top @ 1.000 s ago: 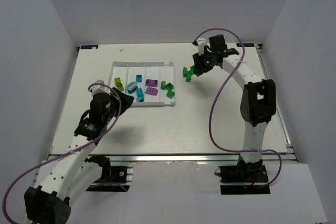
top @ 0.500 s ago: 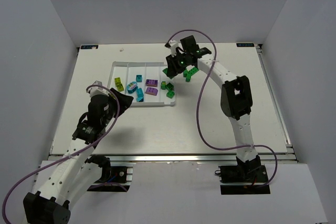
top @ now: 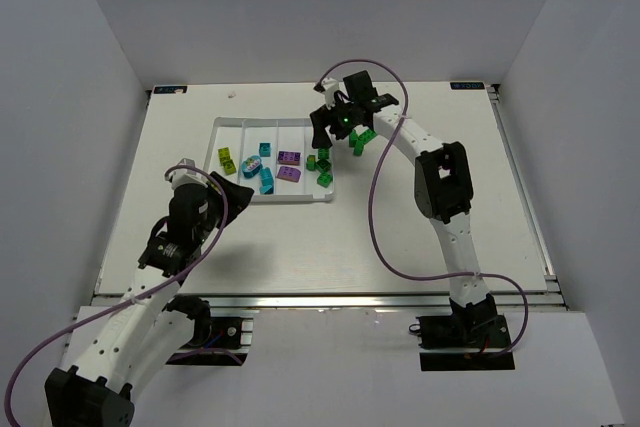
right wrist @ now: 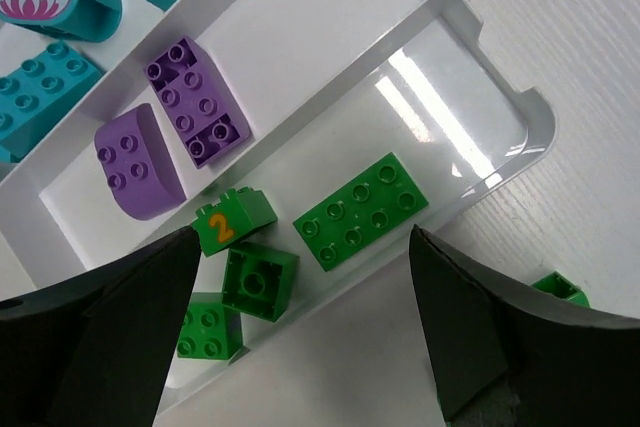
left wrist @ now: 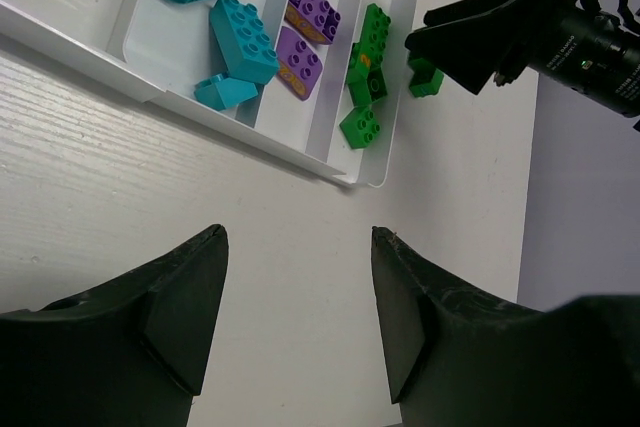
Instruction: Sort the legos into containers by color
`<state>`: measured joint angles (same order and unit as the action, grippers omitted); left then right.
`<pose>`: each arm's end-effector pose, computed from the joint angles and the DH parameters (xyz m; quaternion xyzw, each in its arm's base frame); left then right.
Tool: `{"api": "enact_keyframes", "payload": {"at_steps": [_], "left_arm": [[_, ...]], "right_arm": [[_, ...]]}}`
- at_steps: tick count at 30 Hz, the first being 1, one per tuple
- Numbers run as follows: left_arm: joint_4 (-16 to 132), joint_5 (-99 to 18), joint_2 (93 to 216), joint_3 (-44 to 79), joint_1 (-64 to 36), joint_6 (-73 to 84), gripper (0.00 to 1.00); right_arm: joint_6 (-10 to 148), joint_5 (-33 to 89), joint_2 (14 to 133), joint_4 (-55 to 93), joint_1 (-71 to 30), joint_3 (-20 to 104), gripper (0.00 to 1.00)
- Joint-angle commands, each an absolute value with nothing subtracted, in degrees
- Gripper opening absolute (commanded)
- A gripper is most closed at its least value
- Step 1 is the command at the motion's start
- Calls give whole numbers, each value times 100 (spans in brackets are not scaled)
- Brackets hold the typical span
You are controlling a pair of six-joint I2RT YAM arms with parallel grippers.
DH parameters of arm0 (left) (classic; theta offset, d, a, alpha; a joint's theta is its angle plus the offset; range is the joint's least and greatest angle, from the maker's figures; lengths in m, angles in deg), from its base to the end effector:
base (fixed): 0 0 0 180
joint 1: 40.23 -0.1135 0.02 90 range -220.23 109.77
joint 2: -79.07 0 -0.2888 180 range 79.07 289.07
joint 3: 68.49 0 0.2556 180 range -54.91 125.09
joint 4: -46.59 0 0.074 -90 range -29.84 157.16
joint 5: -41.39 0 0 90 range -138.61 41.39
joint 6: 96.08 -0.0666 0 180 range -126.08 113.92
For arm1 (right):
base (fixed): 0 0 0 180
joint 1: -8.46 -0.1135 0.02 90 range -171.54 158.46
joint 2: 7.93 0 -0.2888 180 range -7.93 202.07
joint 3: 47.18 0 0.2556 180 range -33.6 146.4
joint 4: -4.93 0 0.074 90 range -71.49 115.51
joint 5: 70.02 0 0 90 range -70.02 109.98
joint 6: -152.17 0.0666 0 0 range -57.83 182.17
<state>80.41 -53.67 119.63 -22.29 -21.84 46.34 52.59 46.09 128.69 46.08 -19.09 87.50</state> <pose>0.1714 -0.0508 0.2601 -0.2725 0.8130 -0.2664 0.4402 0.5034 0.2957 0.2118 -0.3698 0.8185 0.2652 0.3506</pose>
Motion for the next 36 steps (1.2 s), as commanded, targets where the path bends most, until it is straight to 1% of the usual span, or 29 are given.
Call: {"api": "enact_keyframes", "payload": {"at_steps": [1, 3, 5, 6, 7, 10, 12, 13, 16, 17, 18, 19, 24, 28, 36], "left_arm": [[8020, -5371, 11968, -2168, -2177, 4648, 69], [7976, -5362, 11976, -2186, -2168, 4656, 69], [7915, -5345, 11994, -2212, -2168, 4656, 69], [7897, -5336, 12011, -2212, -2177, 4656, 69], [7880, -5327, 12020, -2230, -2168, 4656, 69], [7792, -5292, 12082, -2247, -2177, 4639, 69], [7722, -5275, 12117, -2265, -2177, 4639, 69], [7695, -5248, 12152, -2274, -2177, 4639, 69], [7669, -5231, 12187, -2265, -2177, 4630, 69], [7660, -5231, 12196, -2274, -2177, 4630, 69], [7660, -5231, 12196, -2283, -2177, 4630, 69], [7651, -5231, 12196, -2283, -2177, 4630, 69], [7730, -5266, 12082, -2335, -2177, 4656, 69], [7783, -5292, 12020, -2371, -2168, 4683, 69], [7748, -5266, 12108, -2336, -2177, 4683, 69]], "right_arm": [[4463, 4767, 12558, 4453, -1914, 8893, 90], [4101, 4740, 12208, 4400, -1853, 8682, 89], [3906, 4669, 11944, 4093, -1747, 8173, 89], [3897, 4704, 11768, 4031, -1625, 8067, 86], [3975, 4539, 11714, 3987, -1572, 8014, 63], [4388, 4064, 11679, 4241, -1466, 8075, 17], [4652, 3731, 11591, 4373, -1466, 7900, 18], [4661, 3599, 11565, 4408, -1466, 7812, 32], [4565, 3501, 11459, 4479, -1466, 7495, 61], [4530, 3466, 11450, 4488, -1466, 7442, 66], [4460, 3439, 11476, 4540, -1457, 7407, 69], [4381, 3457, 11520, 4636, -1457, 7459, 71], [3819, 3553, 11959, 5296, -1448, 7942, 70], [3064, 3580, 12074, 5542, -1448, 7943, 73], [2447, 3439, 12329, 5446, -1448, 8022, 74]]}}
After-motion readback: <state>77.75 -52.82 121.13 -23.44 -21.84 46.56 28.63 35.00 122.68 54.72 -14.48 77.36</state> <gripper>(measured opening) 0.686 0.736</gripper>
